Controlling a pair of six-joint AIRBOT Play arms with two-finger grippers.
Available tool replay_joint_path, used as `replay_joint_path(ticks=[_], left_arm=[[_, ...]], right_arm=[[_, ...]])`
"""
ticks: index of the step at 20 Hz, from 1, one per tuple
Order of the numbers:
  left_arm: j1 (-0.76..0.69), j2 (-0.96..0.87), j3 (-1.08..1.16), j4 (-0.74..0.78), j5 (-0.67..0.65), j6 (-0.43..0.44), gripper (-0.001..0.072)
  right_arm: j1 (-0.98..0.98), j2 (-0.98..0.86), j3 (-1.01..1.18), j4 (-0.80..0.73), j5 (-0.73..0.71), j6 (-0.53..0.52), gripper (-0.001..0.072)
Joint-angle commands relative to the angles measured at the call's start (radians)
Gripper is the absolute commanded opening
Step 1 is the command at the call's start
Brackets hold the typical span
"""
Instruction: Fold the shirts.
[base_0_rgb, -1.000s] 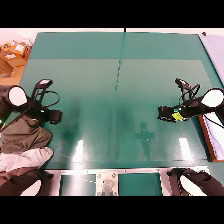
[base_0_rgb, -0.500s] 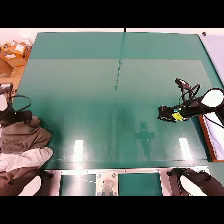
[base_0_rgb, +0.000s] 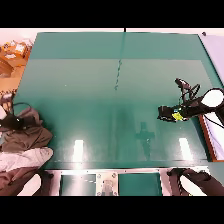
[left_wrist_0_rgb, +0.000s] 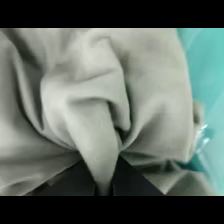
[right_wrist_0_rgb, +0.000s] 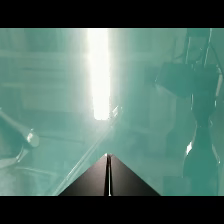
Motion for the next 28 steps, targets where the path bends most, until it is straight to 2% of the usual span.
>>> replay_joint_path(ticks=[1,4,7,10,14,15,16,17,18,21,22,23,24,25,28], left_arm=[[-0.026,0.001,0.213,-0.124,-0.159,0.066,0.0020],[-0.204,0.001,0.501,-0.216,-0.261,0.080,0.0020],[-0.475,0.001,0.702,-0.269,-0.186,0.079,0.0020],[-0.717,-0.011,0.728,-0.267,-0.025,0.079,0.0021],[-0.875,-0.158,0.728,-0.291,-0.017,0.080,0.0022],[-0.893,-0.213,0.728,-0.319,-0.019,0.080,0.0071],[-0.900,-0.261,0.728,-0.346,-0.018,0.080,0.0392],[-0.898,-0.305,0.728,-0.365,-0.022,0.078,0.0648],[-0.882,-0.333,0.732,-0.356,-0.047,0.079,0.0664],[-0.773,-0.341,0.767,-0.193,-0.231,0.083,0.0664],[-0.724,-0.341,0.780,-0.139,-0.298,0.083,0.0664],[-0.664,-0.341,0.782,-0.120,-0.362,0.083,0.0664],[-0.605,-0.342,0.770,-0.150,-0.407,0.076,0.0664],[-0.561,-0.342,0.739,-0.216,-0.427,0.076,0.0664],[-0.510,-0.342,0.545,-0.384,-0.357,0.084,0.0664]], right_arm=[[0.001,0.001,-0.001,0.002,0.000,0.001,0.0013],[0.002,0.000,-0.002,0.027,-0.002,0.001,0.0013],[0.000,0.001,-0.001,0.066,-0.003,0.001,0.0014],[0.000,0.001,-0.001,0.066,-0.004,0.016,0.0014],[-0.001,0.001,-0.001,0.066,-0.031,0.035,0.0014],[-0.001,0.001,-0.001,0.066,-0.037,0.035,0.0014],[-0.009,0.001,0.002,0.067,-0.041,0.035,0.0015],[-0.027,0.001,0.011,0.066,-0.041,0.035,0.0044],[-0.055,0.001,0.029,0.067,-0.040,0.035,0.0118],[-0.168,-0.001,0.076,0.068,-0.042,0.034,0.0192],[-0.209,-0.009,0.077,0.075,-0.046,0.031,0.0360],[-0.239,-0.026,0.077,0.077,-0.046,0.017,0.0488],[-0.263,-0.054,0.077,0.078,-0.049,-0.003,0.0523],[-0.277,-0.089,0.077,0.079,-0.060,-0.008,0.0523],[-0.279,-0.237,0.077,0.127,-0.135,-0.048,0.0522]])
